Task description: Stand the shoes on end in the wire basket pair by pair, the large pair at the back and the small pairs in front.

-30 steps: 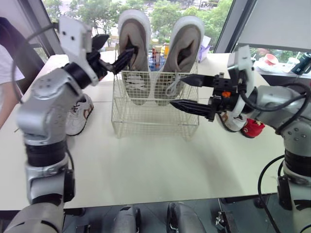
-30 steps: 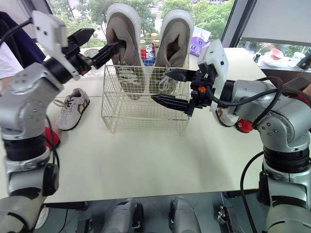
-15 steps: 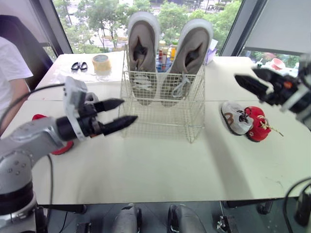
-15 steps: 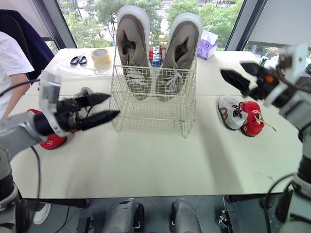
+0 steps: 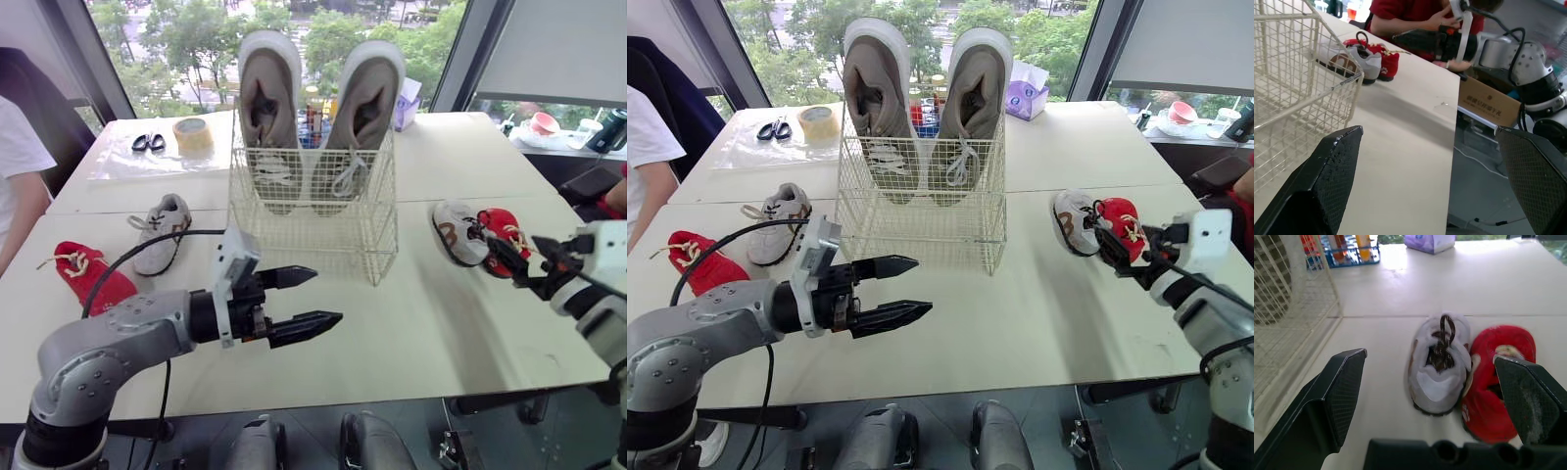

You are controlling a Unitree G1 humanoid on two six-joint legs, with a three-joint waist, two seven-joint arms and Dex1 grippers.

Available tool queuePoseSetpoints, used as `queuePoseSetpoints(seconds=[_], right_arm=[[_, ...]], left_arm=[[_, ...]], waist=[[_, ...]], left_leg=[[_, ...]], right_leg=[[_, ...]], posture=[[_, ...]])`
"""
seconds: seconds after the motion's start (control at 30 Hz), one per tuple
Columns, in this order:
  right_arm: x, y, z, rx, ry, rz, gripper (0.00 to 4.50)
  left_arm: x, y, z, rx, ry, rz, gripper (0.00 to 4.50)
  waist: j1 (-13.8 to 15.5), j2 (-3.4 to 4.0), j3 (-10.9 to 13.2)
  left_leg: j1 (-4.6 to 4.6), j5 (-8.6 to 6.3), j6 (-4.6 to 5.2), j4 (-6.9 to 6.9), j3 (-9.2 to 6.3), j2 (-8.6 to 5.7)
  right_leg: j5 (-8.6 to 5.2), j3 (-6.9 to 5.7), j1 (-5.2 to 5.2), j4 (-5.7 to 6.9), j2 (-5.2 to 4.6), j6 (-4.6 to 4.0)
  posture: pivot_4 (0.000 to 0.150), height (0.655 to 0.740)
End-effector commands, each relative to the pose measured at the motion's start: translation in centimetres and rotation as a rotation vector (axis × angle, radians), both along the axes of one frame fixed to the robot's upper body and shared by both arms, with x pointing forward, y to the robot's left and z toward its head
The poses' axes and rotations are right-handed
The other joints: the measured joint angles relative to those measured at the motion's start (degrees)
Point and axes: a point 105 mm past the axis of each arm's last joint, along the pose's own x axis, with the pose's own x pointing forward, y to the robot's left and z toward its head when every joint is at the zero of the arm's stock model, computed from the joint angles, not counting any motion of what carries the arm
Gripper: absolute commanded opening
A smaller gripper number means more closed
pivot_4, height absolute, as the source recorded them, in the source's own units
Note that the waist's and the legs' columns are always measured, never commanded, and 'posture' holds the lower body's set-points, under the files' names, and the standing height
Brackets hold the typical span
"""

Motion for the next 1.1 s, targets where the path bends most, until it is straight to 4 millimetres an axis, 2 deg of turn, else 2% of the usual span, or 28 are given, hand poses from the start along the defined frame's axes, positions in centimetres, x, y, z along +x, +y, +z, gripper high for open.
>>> queuePoseSetpoints(seconds=[0.03,0.13,0.27,0.67,1.1], right_arm=[[0.4,0.3,-0.5,-0.021,-0.016,-0.014,4.5],[0.8,0.7,-1.6,-0.021,0.001,-0.01,4.5],[2.3,0.0,-2.7,-0.036,0.007,-0.042,4.5],[5.9,-1.0,-3.8,-0.025,-0.007,-0.045,4.5],[7.6,1.0,-5.7,-0.072,0.017,0.021,4.5]], left_arm=[[-0.4,-0.2,0.2,0.006,-0.034,-0.015,4.44],[-0.1,0.0,0.2,0.014,-0.043,0.006,4.44],[0.3,0.0,0.2,0.014,-0.05,0.039,4.44],[0.5,0.3,0.4,0.023,-0.064,0.094,4.44],[-0.1,0.8,-0.8,0.055,-0.064,0.136,4.44]], waist=[[0.0,0.02,0.0],[0.1,0.04,0.0],[0.0,0.04,0.0],[0.1,0.06,0.0],[0.0,0.07,0.0]], left_leg=[[0.0,0.0,0.0,0.0,0.0,0.0],[-0.01,0.0,0.0,0.01,0.0,-0.02],[-0.04,0.0,0.01,0.01,0.0,-0.02],[-0.08,-0.01,0.02,-0.01,-0.02,-0.03],[-0.12,-0.01,0.03,-0.01,-0.01,-0.01]], right_leg=[[-0.01,0.0,-0.01,0.0,0.0,-0.01],[-0.01,0.01,-0.02,0.0,-0.03,-0.02],[-0.02,0.01,-0.01,-0.09,-0.02,-0.02],[-0.01,0.0,-0.02,-0.15,-0.01,-0.04],[-0.01,0.0,-0.03,-0.21,-0.01,-0.03]], posture=[[0.15,0.74],[0.15,0.74],[0.15,0.74],[0.15,0.74],[0.15,0.74]])
